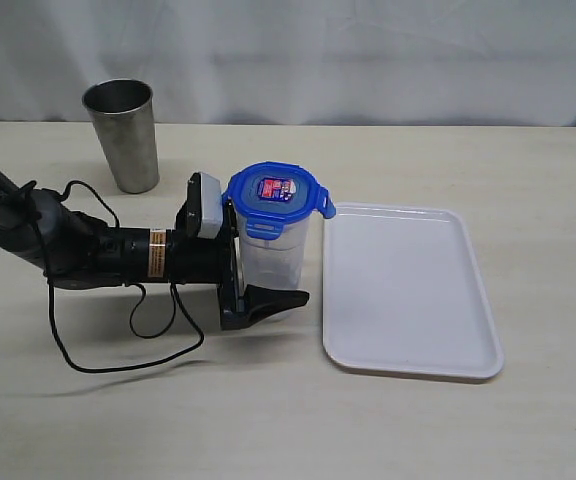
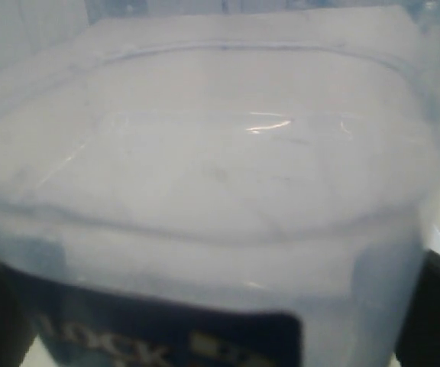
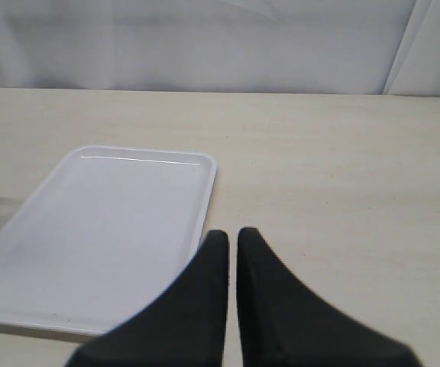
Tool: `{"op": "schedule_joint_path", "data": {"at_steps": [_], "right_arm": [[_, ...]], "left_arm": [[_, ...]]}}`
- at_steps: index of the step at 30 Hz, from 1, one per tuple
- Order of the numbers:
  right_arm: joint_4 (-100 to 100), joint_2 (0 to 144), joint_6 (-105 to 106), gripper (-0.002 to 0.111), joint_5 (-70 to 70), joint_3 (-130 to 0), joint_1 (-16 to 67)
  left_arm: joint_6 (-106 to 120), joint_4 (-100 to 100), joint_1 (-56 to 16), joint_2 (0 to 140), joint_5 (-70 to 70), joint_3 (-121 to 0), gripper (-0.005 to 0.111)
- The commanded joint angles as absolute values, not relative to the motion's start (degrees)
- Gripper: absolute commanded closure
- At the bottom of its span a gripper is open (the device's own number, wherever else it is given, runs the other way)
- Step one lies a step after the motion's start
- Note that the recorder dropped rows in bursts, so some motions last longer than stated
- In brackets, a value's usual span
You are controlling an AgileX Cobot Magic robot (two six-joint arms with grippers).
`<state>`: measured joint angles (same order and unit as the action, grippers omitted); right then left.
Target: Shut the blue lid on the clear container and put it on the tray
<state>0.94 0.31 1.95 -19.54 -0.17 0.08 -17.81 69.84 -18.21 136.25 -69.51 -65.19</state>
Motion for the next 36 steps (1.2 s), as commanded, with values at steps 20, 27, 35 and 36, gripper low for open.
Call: {"op": "schedule_joint_path", "data": {"at_steps": [20, 27, 35, 36], "right_arm": [[1.0, 0.0, 1.6, 0.104, -19.6, 0.0, 0.1], [1.0, 0.0, 1.6, 0.104, -19.6, 0.0, 0.1], [1.0, 0.0, 1.6, 0.104, -19.6, 0.0, 0.1], [1.0, 0.0, 1.6, 0.104, -19.6, 0.0, 0.1]], "left_arm": [[-17.6, 68.1, -18.6, 136.4, -69.6, -65.4, 0.003], [-17.6, 68.2, -18.6, 136.4, -69.6, -65.4, 0.037], [-17.6, 68.6, -18.6, 136.4, -69.3, -65.4, 0.058], [-17.6, 68.9, -18.6, 136.4, -69.3, -65.4, 0.059]]}}
